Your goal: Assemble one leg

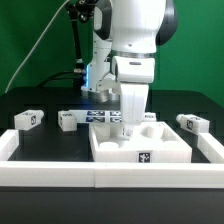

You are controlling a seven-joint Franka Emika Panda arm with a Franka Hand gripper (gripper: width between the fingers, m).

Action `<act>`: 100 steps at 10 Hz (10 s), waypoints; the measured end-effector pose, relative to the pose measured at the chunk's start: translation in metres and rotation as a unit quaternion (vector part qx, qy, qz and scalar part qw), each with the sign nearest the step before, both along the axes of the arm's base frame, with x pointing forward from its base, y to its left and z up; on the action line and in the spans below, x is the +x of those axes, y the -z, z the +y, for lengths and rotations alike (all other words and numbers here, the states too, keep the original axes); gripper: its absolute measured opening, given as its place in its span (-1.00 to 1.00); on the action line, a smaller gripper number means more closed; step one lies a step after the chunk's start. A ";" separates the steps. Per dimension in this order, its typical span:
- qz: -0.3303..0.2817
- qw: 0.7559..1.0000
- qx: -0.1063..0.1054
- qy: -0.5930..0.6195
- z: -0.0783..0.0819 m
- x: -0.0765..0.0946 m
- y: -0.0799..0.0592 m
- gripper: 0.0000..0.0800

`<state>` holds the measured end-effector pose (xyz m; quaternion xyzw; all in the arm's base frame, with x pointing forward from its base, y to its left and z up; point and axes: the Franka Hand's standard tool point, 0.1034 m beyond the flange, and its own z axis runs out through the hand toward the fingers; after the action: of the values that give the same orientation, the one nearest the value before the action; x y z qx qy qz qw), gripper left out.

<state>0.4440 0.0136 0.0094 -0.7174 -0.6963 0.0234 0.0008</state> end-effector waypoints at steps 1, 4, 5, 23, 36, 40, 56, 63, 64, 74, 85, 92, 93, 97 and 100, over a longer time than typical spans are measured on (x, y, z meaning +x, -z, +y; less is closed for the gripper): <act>0.000 1.000 0.000 0.000 0.000 0.000 0.000 0.02; 0.000 1.000 0.000 0.000 0.000 0.000 0.000 -0.80; -0.001 1.000 0.000 0.001 0.000 0.001 -0.001 -0.80; -0.012 1.000 0.001 0.010 0.053 0.044 0.000 -0.86; -0.012 1.000 0.001 0.010 0.053 0.044 0.000 0.62; -0.024 0.999 -0.006 0.036 0.064 0.040 -0.030 0.62; -0.028 0.829 0.027 0.558 0.152 -0.007 -0.037 0.62; 0.088 0.812 -0.184 0.546 0.156 -0.025 -0.031 0.62; 0.108 0.806 -0.215 0.541 0.156 -0.023 -0.028 0.62; 0.189 0.754 -0.348 0.523 0.166 -0.027 -0.003 0.62; 0.189 0.755 -0.348 0.524 0.165 -0.031 0.002 -0.28; 0.196 0.757 -0.342 0.521 0.115 0.002 -0.097 -0.27; 0.192 0.760 -0.333 0.524 0.113 0.007 -0.101 -0.27; 0.129 0.794 -0.245 0.542 0.119 0.021 -0.095 -0.27; 0.052 0.828 -0.130 0.542 0.110 0.042 -0.098 -0.27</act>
Offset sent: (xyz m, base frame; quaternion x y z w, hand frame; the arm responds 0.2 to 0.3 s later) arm 0.0000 0.0000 0.0000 0.0000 0.0000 0.0000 1.0000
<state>0.4865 0.1239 0.1072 -0.9708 -0.1845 0.1472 -0.0434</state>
